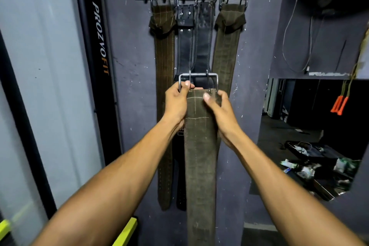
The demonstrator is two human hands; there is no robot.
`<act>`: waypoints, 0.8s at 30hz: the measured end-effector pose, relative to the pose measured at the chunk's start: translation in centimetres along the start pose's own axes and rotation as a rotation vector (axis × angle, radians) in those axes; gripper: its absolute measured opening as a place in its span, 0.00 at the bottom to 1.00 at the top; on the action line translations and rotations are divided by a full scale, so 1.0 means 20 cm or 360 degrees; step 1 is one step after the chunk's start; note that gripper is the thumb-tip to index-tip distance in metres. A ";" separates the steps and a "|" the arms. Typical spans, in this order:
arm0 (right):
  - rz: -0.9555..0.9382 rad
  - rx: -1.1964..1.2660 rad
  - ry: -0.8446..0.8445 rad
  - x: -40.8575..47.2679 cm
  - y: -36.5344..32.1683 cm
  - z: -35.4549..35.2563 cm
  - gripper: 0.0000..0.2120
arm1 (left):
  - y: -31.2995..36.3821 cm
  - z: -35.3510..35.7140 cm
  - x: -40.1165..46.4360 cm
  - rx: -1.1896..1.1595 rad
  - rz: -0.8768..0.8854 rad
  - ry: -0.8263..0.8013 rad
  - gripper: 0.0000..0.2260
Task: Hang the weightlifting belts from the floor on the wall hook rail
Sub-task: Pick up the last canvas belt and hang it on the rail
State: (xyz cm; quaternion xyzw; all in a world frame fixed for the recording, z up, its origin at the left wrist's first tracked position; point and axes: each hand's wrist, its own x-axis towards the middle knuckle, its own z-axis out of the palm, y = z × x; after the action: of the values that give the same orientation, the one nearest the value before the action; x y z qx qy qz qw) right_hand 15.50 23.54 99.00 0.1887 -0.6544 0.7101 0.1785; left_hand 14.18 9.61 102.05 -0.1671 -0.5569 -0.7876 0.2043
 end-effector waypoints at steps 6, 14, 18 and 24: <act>0.0014 -0.0080 -0.0096 -0.15 0.19 0.01 0.06 | 0.07 0.04 0.07 -0.0092 0.0052 -0.0017 0.09; 0.0407 0.0121 -0.0315 -0.35 0.58 -0.08 0.09 | 0.16 0.01 0.19 -0.0162 0.0084 -0.0036 0.08; 0.0508 0.0278 -0.0338 -0.41 0.67 -0.08 0.18 | 0.16 0.02 0.21 -0.0122 0.0089 -0.0045 0.08; 0.0696 0.0090 -0.0333 -0.59 0.89 -0.09 0.11 | 0.26 0.01 0.28 -0.0120 0.0186 -0.0003 0.08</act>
State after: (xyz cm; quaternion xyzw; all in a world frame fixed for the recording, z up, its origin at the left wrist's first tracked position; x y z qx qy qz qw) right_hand 16.76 23.75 77.66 0.1200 -0.6744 0.7266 -0.0534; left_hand 12.06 7.49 109.08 -0.2076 -0.5163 -0.7946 0.2429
